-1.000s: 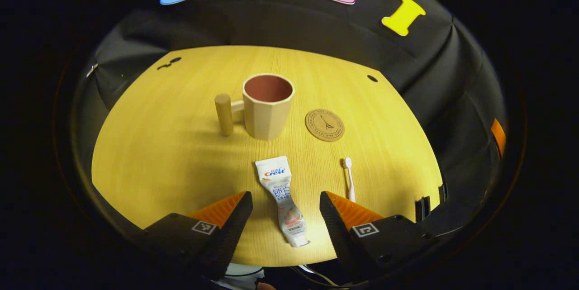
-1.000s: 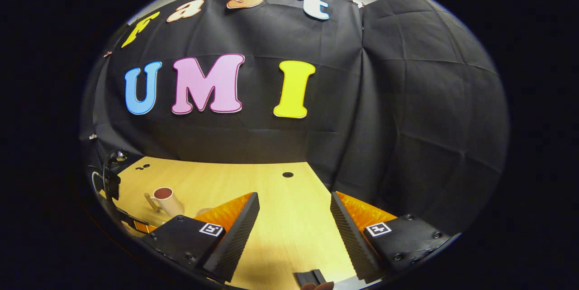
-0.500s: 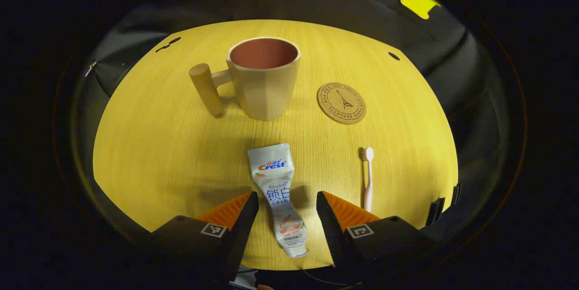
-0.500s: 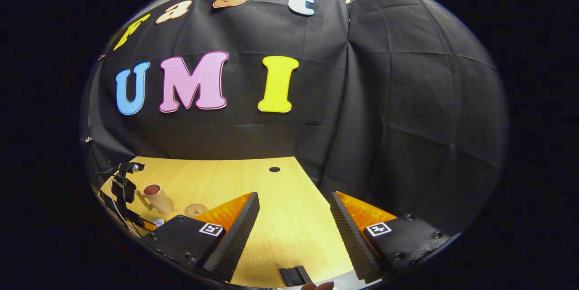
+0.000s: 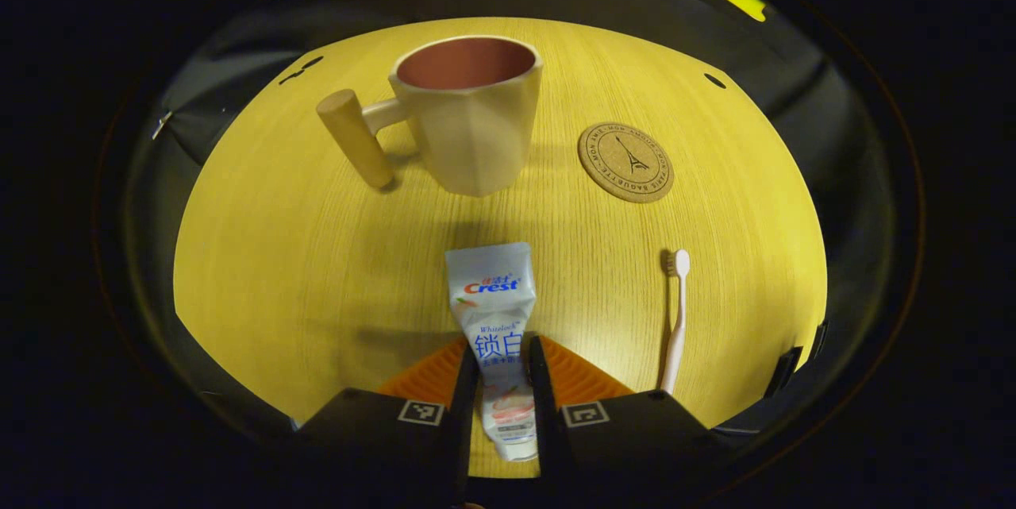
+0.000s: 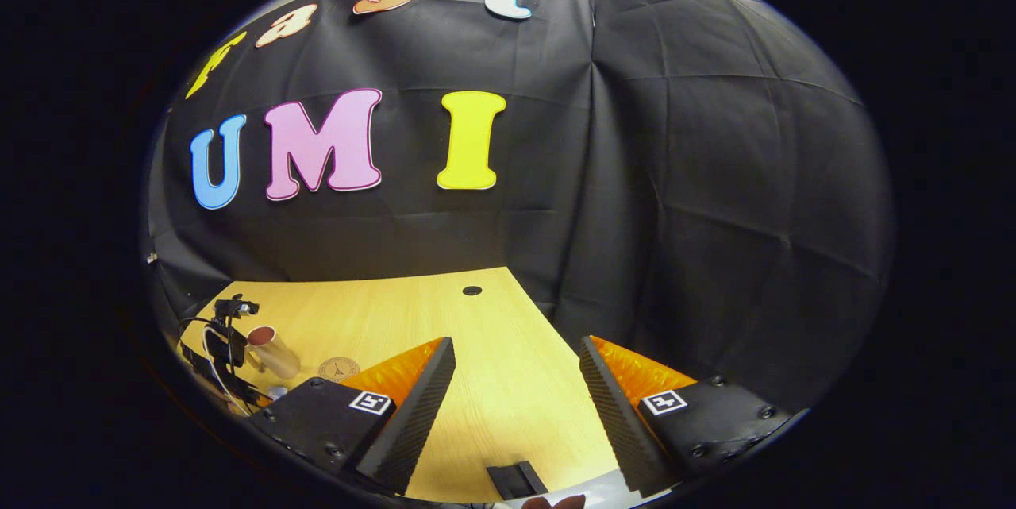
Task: Put the toothbrush and toothpaste on the desktop into the cup, then pick up the cup and place it on the coaster on the desktop.
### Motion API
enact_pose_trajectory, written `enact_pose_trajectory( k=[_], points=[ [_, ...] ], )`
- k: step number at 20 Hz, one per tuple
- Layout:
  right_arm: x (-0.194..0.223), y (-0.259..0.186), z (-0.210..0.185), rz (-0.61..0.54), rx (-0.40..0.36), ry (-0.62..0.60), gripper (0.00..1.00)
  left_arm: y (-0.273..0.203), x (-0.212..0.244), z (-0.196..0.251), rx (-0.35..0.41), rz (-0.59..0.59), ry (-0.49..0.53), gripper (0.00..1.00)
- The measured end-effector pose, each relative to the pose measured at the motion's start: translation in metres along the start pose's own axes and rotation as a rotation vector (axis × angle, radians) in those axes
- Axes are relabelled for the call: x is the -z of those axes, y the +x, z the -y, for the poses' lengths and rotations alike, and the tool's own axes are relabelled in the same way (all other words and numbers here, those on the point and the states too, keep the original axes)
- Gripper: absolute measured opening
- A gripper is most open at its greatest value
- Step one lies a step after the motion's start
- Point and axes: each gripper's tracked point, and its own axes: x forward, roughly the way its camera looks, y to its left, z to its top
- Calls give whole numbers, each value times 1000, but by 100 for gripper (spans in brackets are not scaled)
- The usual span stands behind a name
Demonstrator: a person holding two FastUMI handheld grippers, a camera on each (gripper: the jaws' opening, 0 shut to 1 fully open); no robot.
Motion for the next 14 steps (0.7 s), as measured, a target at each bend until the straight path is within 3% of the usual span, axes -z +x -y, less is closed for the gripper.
enact_pose_trajectory(
  k=[1, 4, 5, 7, 14],
  points=[
    [1, -2, -2, -1, 0, -2, 97, 0, -3, -1, -1, 5, 13, 29],
    [1, -7, -7, -5, -1, -8, 97, 3, -3, 1, 8, 1, 34, 35],
    [1, -9, -10, -8, -5, -2, 97, 2, -2, 0, 14, -3, 37, 29],
    [3, -12, -19, -30, -24, 33, 97, 2, -2, -1, 27, -8, 50, 26],
    [31, -19, -58, -144, -96, 68, 98, -11, 19, -13, 103, -32, 91, 22]
  ],
)
